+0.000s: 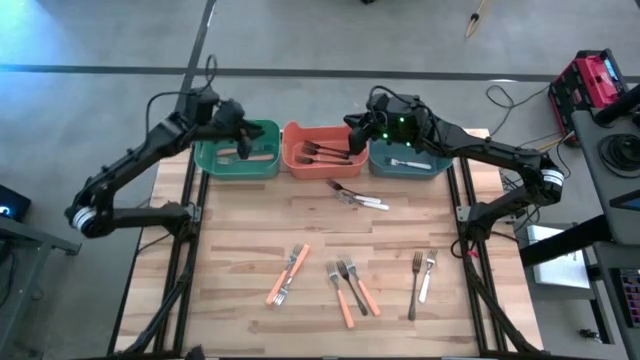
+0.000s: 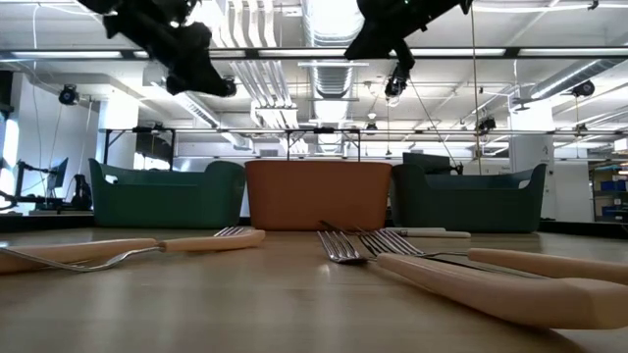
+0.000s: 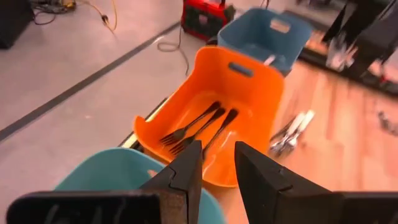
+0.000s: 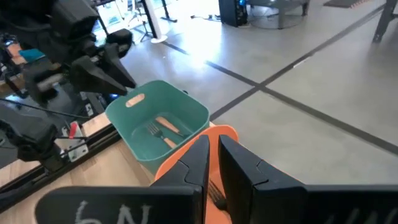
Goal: Sort silverware by color (type)
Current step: Put the white fork into the blue bin
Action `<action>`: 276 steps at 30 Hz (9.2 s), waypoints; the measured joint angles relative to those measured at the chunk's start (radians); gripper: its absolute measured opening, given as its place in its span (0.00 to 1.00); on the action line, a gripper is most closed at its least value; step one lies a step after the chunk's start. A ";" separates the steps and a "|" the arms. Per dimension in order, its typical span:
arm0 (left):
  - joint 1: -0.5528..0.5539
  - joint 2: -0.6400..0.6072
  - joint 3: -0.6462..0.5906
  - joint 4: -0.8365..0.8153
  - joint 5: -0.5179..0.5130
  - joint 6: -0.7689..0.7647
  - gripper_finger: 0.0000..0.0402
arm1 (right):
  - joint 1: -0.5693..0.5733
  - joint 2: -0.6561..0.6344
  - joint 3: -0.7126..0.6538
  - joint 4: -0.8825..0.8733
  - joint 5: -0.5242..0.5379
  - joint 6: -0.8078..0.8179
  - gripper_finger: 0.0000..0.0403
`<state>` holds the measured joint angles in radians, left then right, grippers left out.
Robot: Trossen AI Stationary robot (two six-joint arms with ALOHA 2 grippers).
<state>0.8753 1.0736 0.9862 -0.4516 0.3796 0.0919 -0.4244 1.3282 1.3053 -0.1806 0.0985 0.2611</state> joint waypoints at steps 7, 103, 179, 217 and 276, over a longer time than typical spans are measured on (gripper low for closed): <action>-0.080 -0.101 -0.035 0.005 -0.067 -0.115 0.19 | 0.000 -0.001 0.024 -0.033 -0.030 0.009 0.07; -0.330 -0.010 -0.204 0.507 -0.216 0.374 0.19 | 0.157 0.113 -0.478 -0.073 -0.020 -0.197 0.07; -0.304 -0.043 -0.460 1.046 0.099 -0.097 0.19 | 0.211 0.310 -0.375 -0.199 0.006 -0.245 0.14; -0.304 -0.043 -0.460 1.058 0.098 -0.052 0.19 | 0.204 0.345 -0.342 -0.220 -0.062 -0.268 0.06; -0.304 -0.043 -0.460 1.063 0.046 -0.022 0.19 | -0.375 0.237 -0.241 -0.507 0.103 -0.976 0.06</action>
<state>0.5713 1.0306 0.5266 0.6113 0.4252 0.0700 -0.7994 1.5654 1.0639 -0.6877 0.2020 -0.7152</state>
